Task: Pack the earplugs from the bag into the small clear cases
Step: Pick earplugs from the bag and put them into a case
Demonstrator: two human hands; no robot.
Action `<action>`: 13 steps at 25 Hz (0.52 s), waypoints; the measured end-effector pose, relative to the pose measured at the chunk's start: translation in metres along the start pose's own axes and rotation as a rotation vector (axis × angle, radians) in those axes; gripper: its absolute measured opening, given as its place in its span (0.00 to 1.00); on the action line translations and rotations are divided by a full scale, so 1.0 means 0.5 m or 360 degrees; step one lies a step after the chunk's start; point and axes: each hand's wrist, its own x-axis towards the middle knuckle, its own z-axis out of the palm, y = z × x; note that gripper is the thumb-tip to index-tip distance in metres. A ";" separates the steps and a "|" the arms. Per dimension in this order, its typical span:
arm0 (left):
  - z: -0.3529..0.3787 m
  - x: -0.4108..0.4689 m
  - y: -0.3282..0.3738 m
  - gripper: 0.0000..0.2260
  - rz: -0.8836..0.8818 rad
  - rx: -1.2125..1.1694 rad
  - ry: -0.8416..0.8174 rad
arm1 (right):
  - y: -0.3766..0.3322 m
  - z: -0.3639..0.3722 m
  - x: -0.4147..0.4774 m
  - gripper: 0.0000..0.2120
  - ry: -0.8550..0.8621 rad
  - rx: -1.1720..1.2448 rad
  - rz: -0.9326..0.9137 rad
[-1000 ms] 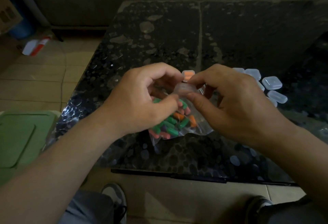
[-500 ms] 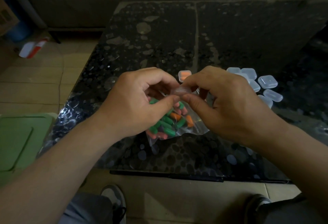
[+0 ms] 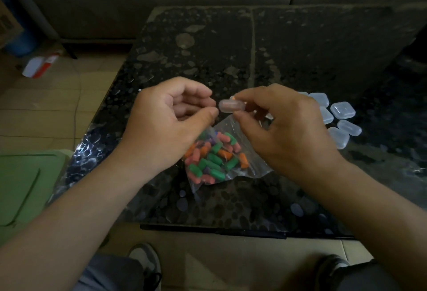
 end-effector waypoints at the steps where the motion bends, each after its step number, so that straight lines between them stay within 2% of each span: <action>1: -0.002 0.001 0.001 0.14 -0.0042 -0.0079 0.0011 | -0.003 0.008 0.003 0.15 0.0032 -0.0014 0.0000; 4: -0.012 0.004 0.005 0.16 -0.0109 -0.0203 0.0049 | -0.010 0.032 0.022 0.13 0.0161 -0.0017 -0.0046; 7: -0.027 0.011 0.005 0.18 -0.0147 -0.0342 0.0142 | -0.022 0.056 0.041 0.17 0.0167 0.0010 -0.0102; 9: -0.038 0.016 0.001 0.19 -0.0189 -0.0361 0.0209 | -0.036 0.068 0.051 0.22 0.0040 0.0140 -0.0108; 13: -0.047 0.026 -0.020 0.19 -0.0269 -0.0273 0.0213 | -0.048 0.079 0.057 0.32 -0.0409 0.0286 0.0012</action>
